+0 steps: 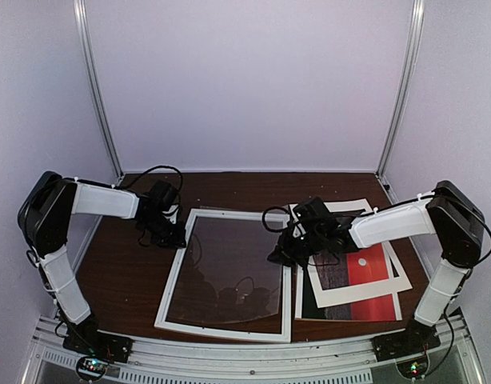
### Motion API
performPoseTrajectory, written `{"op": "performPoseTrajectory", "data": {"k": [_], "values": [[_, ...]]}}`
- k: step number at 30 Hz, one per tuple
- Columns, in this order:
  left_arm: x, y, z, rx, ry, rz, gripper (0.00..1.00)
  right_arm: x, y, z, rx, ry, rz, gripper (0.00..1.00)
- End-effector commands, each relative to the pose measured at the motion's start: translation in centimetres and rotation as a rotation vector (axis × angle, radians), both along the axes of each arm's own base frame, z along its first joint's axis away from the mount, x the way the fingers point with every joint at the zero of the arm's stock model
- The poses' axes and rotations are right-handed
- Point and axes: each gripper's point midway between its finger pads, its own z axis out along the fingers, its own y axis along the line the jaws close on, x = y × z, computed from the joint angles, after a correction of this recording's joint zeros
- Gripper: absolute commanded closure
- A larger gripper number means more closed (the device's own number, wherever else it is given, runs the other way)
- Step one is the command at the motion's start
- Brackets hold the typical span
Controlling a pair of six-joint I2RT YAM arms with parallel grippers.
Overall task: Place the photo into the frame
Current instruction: Adjust the frame body at the center of the board.
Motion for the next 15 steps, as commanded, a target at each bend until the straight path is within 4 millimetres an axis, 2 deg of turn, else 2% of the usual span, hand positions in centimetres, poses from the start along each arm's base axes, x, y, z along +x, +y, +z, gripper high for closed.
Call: {"op": "performPoseTrajectory", "data": {"k": [1, 7, 15], "values": [[1.1, 0.2, -0.3, 0.028, -0.029, 0.048, 0.78, 0.8, 0.3, 0.6, 0.023, -0.022, 0.011, 1.00], [1.2, 0.5, -0.4, 0.021, -0.028, 0.110, 0.87, 1.5, 0.7, 1.4, 0.041, -0.041, 0.063, 1.00], [1.2, 2.1, -0.2, 0.050, -0.064, 0.221, 0.95, 1.6, 1.7, 2.2, 0.040, -0.048, 0.159, 1.00]]}}
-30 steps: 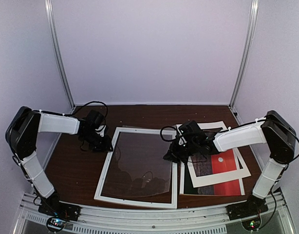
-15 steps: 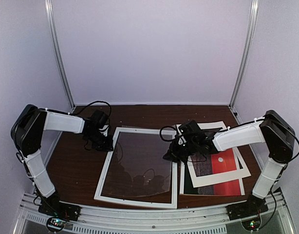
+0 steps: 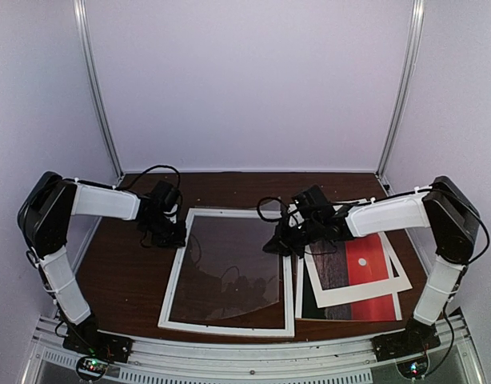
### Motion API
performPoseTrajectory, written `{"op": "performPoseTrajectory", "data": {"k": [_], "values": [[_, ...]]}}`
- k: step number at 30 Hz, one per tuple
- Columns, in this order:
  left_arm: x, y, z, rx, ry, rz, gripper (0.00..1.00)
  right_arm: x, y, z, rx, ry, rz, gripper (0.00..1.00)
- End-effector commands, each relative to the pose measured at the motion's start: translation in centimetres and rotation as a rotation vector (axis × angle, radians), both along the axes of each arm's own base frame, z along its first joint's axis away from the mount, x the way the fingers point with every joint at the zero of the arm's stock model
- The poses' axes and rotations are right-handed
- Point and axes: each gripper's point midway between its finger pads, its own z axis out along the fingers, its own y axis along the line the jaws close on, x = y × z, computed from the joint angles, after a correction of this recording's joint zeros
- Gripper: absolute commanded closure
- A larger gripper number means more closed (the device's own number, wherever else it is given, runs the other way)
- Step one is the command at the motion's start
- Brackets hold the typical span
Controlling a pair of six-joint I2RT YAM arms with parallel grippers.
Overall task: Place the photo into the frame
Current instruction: Adjust the frame body at the center of the board, then place the glass panel at the frame body.
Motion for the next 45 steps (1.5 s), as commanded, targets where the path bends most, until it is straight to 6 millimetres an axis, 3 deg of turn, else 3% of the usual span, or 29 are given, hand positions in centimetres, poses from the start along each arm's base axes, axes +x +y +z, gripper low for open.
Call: {"op": "performPoseTrajectory", "data": {"k": [1, 9, 16, 21, 25, 30, 36, 45], "values": [[0.6, 2.1, -0.3, 0.040, -0.051, 0.134, 0.96, 0.0, 0.7, 0.5, -0.001, -0.019, 0.076, 1.00], [0.2, 2.4, 0.0, 0.022, -0.062, 0.162, 0.98, 0.2, 0.8, 0.7, -0.025, -0.034, 0.125, 1.00], [-1.9, 2.6, -0.5, -0.012, -0.026, 0.148, 0.95, -0.1, 1.2, 1.0, -0.002, -0.032, 0.156, 1.00], [-2.2, 2.6, 0.2, -0.027, -0.042, 0.145, 0.82, -0.2, 1.7, 2.1, 0.032, -0.037, 0.168, 1.00], [-1.5, 2.6, 1.5, -0.018, -0.080, 0.131, 0.63, -0.1, 2.2, 2.8, 0.075, -0.027, 0.166, 1.00], [-0.5, 2.8, 3.1, 0.011, -0.129, 0.116, 0.49, -0.1, 3.0, 4.1, 0.150, -0.009, 0.156, 1.00], [0.2, 3.1, 4.7, 0.003, -0.165, 0.127, 0.40, 0.0, 3.7, 6.0, 0.219, -0.011, 0.149, 1.00], [0.9, 5.5, 7.3, 0.013, -0.208, 0.165, 0.31, 0.1, 4.1, 10.6, 0.288, -0.070, 0.159, 1.00]]}}
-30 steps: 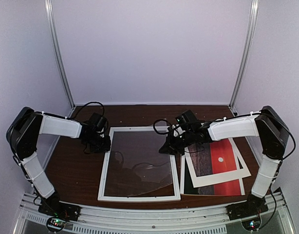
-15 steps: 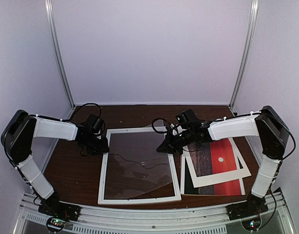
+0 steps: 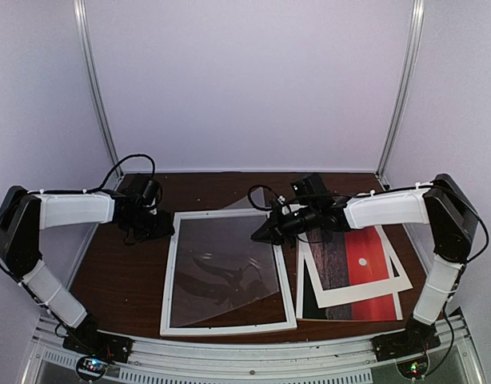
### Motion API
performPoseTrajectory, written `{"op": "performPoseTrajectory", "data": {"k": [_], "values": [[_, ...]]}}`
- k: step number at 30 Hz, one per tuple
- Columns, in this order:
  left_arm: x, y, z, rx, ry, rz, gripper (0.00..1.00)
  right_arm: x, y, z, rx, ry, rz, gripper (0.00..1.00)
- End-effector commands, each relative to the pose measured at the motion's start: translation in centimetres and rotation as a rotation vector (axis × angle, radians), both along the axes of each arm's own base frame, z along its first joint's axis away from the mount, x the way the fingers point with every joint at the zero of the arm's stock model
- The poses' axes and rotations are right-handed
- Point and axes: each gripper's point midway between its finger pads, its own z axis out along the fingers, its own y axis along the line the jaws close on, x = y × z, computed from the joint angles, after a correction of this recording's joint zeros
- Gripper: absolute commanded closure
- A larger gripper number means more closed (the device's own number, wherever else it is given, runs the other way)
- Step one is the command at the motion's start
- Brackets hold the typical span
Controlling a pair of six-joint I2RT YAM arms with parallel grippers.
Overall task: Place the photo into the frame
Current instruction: Place the glass panel at the frame body.
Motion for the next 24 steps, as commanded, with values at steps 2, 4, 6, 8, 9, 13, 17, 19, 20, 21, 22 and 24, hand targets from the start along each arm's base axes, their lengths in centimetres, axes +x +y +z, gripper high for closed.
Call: {"op": "performPoseTrajectory", "data": {"k": [2, 4, 6, 8, 9, 13, 17, 19, 20, 21, 22, 24], "values": [[1.4, 1.8, 3.0, 0.010, -0.063, 0.026, 0.30, 0.2, 1.0, 7.0, 0.122, -0.102, 0.029, 1.00], [1.5, 2.4, 3.4, 0.006, -0.065, 0.037, 0.26, 0.1, 1.1, 8.0, 0.135, -0.115, 0.037, 1.00], [1.6, 3.0, 3.7, 0.000, -0.066, 0.048, 0.18, 0.0, 1.3, 8.7, 0.147, -0.124, 0.042, 1.00], [1.7, 3.6, 4.1, -0.004, -0.070, 0.062, 0.14, -0.1, 1.5, 9.4, 0.163, -0.129, 0.049, 1.00], [1.8, 4.0, 4.2, -0.005, -0.073, 0.067, 0.13, -0.2, 1.7, 9.7, 0.174, -0.130, 0.049, 1.00], [1.8, 5.5, 4.8, 0.006, -0.080, 0.095, 0.12, -0.7, 2.6, 11.6, 0.209, -0.151, 0.063, 1.00], [1.8, 7.0, 5.2, 0.009, -0.089, 0.130, 0.12, -1.0, 3.6, 13.8, 0.241, -0.176, 0.082, 1.00], [1.9, 7.7, 5.6, 0.009, -0.099, 0.148, 0.11, -1.2, 4.1, 14.6, 0.254, -0.187, 0.093, 1.00], [1.9, 8.0, 5.7, 0.010, -0.103, 0.154, 0.11, -1.3, 4.5, 15.0, 0.261, -0.191, 0.100, 1.00], [1.9, 8.3, 5.8, 0.010, -0.106, 0.162, 0.11, -1.4, 4.8, 15.4, 0.268, -0.196, 0.105, 1.00], [1.9, 8.6, 6.0, 0.010, -0.111, 0.167, 0.11, -1.6, 5.1, 15.8, 0.275, -0.200, 0.111, 1.00], [2.0, 9.0, 6.3, 0.014, -0.117, 0.174, 0.11, -1.9, 5.7, 16.4, 0.289, -0.204, 0.122, 1.00]]}}
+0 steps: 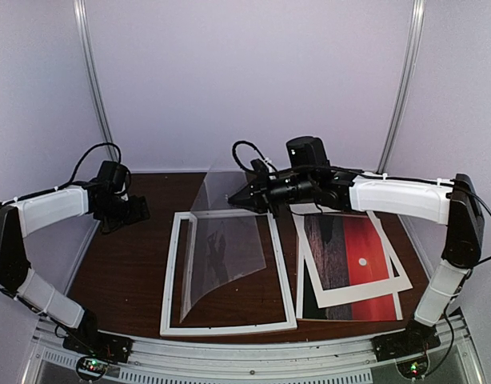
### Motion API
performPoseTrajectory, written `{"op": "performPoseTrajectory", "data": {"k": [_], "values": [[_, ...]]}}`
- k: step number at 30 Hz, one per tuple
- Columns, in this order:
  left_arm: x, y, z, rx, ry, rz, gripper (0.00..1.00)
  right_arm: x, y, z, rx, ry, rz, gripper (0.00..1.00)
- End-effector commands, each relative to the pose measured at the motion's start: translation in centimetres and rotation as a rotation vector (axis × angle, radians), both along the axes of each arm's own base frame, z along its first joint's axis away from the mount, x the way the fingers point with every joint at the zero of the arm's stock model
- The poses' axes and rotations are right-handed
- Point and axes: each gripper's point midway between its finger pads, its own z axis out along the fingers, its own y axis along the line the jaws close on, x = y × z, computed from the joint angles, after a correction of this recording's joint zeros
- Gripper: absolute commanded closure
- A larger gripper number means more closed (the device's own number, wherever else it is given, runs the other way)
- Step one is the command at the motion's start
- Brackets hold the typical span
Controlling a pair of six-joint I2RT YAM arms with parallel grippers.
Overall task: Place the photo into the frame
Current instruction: Place the glass panel at the frame body.
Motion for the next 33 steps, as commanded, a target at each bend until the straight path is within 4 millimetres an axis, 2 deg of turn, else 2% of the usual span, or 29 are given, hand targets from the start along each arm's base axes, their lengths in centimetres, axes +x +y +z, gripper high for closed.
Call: {"op": "performPoseTrajectory", "data": {"k": [1, 5, 8, 11, 18, 22, 26, 33], "values": [[0.5, 1.0, 1.8, 0.007, -0.048, 0.012, 0.11, -1.0, 1.6, 3.6, 0.078, -0.050, 0.041, 1.00], [0.5, 1.4, 2.0, 0.015, -0.053, 0.023, 0.11, -1.6, 2.4, 4.7, 0.099, -0.059, 0.058, 1.00], [0.4, 1.7, 2.0, 0.023, -0.053, 0.034, 0.11, -1.6, 2.3, 3.9, 0.078, -0.057, 0.052, 1.00], [0.2, 2.0, 2.1, 0.032, -0.060, 0.047, 0.11, -1.0, 1.7, 0.7, 0.008, -0.038, 0.024, 1.00], [-0.1, 2.2, 2.2, 0.038, -0.062, 0.044, 0.12, -0.5, -0.4, -11.2, -0.169, 0.110, -0.021, 1.00], [-0.1, 2.0, 2.0, 0.030, -0.057, 0.037, 0.12, -1.0, -1.5, -15.8, -0.207, 0.181, -0.040, 1.00], [-0.1, 1.6, 1.5, 0.011, -0.046, 0.025, 0.12, -1.2, -2.3, -17.4, -0.237, 0.193, -0.062, 1.00], [-0.1, 0.6, 0.1, -0.035, -0.020, 0.000, 0.12, -0.3, -4.1, -17.6, -0.327, 0.139, -0.120, 1.00]]}}
